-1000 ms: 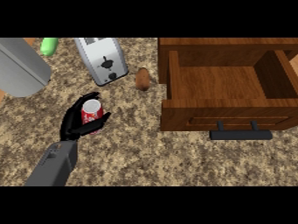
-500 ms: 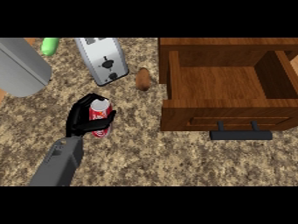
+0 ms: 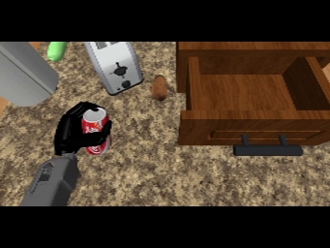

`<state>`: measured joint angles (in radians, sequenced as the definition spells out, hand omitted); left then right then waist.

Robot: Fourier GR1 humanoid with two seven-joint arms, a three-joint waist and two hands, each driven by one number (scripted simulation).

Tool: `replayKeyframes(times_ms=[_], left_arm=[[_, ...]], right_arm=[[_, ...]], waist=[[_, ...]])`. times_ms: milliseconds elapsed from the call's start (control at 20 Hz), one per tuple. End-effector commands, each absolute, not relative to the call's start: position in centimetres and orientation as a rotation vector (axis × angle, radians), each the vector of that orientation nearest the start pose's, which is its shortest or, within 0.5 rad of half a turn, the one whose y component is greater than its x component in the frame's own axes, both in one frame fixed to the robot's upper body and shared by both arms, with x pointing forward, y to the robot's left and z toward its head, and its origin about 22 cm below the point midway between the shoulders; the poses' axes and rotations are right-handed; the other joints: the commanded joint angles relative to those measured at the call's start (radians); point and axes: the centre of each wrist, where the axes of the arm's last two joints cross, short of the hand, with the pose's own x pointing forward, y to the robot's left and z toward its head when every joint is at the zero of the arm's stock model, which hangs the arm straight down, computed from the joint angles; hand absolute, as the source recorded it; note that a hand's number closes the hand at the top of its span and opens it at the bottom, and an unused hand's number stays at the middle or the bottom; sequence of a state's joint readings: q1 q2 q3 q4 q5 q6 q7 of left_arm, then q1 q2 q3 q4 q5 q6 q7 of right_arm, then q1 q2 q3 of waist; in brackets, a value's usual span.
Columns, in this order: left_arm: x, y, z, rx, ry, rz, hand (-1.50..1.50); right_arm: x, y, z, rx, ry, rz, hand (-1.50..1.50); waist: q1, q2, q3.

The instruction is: Pick up the can, place it into the drawer and close the drawer

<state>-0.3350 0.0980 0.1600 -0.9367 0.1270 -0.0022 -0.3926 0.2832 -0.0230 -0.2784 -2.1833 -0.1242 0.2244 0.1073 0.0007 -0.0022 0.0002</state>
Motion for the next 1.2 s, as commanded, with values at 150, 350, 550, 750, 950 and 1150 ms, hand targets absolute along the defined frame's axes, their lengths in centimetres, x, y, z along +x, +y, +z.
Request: replayKeyframes(times_ms=[150, 350, 550, 750, 950, 1150], left_arm=[[30.3, 23.2, -1.7, 0.007, -1.676, 0.072, 1.5], [30.6, 21.7, 2.2, 0.008, -1.73, 0.02, 1.5], [33.1, 19.0, 6.6, -0.023, -1.773, -0.018, 1.5], [33.2, 16.2, 7.0, -0.04, -1.77, -0.062, 1.5], [35.1, 13.2, 11.9, -0.062, -1.762, -0.092, 1.5], [36.4, 10.0, 16.5, -0.06, -1.806, -0.121, 1.5]], right_arm=[[14.6, -30.7, 10.7, -0.171, -1.84, -0.035, -1.5], [13.5, -30.1, 9.7, -0.166, -1.821, -0.025, -1.5], [13.7, -30.7, 9.0, -0.17, -1.841, -0.049, -1.5], [14.3, -30.6, 10.6, -0.178, -1.838, -0.033, -1.5], [14.3, -30.3, 10.2, -0.18, -1.837, -0.037, -1.5], [13.5, -30.5, 9.9, -0.201, -1.839, -0.043, -1.5]], waist=[[0.0, 0.0, 0.0], [0.0, -0.002, 0.0], [-0.007, 0.0, 0.001], [-0.006, 0.001, 0.0], [-0.009, 0.002, 0.0], [-0.021, 0.002, 0.0]])
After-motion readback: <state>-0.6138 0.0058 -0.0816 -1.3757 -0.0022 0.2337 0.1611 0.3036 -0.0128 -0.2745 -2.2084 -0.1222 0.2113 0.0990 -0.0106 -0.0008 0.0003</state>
